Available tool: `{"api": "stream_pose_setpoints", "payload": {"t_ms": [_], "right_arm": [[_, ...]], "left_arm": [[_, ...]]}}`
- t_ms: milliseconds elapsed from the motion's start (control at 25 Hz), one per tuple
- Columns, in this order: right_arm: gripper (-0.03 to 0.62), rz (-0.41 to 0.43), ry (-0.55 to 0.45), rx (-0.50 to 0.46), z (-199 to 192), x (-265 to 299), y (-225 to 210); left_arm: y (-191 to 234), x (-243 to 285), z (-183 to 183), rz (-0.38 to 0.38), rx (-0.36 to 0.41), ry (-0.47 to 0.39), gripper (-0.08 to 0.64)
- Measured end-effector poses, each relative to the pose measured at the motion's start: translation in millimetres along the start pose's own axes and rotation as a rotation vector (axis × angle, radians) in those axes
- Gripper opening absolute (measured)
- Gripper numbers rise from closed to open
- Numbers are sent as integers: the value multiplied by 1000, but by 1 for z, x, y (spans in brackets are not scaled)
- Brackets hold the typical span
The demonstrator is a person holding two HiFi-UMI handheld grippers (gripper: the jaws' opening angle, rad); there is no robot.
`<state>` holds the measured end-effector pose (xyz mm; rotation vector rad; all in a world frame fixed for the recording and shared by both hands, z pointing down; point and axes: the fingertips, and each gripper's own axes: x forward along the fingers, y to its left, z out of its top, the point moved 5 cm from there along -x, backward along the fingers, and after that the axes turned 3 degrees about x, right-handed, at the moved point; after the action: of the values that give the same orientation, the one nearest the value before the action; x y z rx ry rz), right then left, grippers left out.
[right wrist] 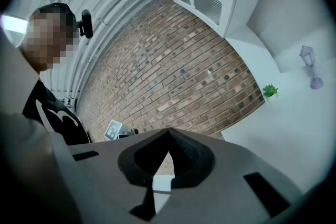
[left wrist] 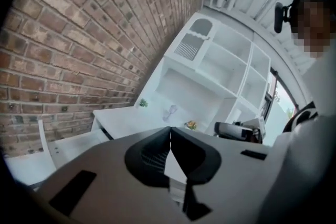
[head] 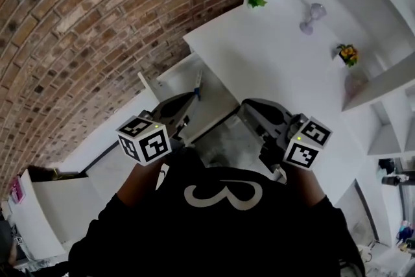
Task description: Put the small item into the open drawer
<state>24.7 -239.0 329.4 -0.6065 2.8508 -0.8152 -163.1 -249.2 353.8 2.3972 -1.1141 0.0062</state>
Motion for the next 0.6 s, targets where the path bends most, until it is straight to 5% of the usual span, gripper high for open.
{"api": "stream_pose_setpoints", "payload": {"t_ms": [240,600], "right_arm": [[9,62,-33,-42,13,-3,26],[9,125,-40,-100,25,4,44]], "left_arm": [[-54,-24,24,-141,53,-47,3],[-79,-42,41,-137,139,-81,3]]}}
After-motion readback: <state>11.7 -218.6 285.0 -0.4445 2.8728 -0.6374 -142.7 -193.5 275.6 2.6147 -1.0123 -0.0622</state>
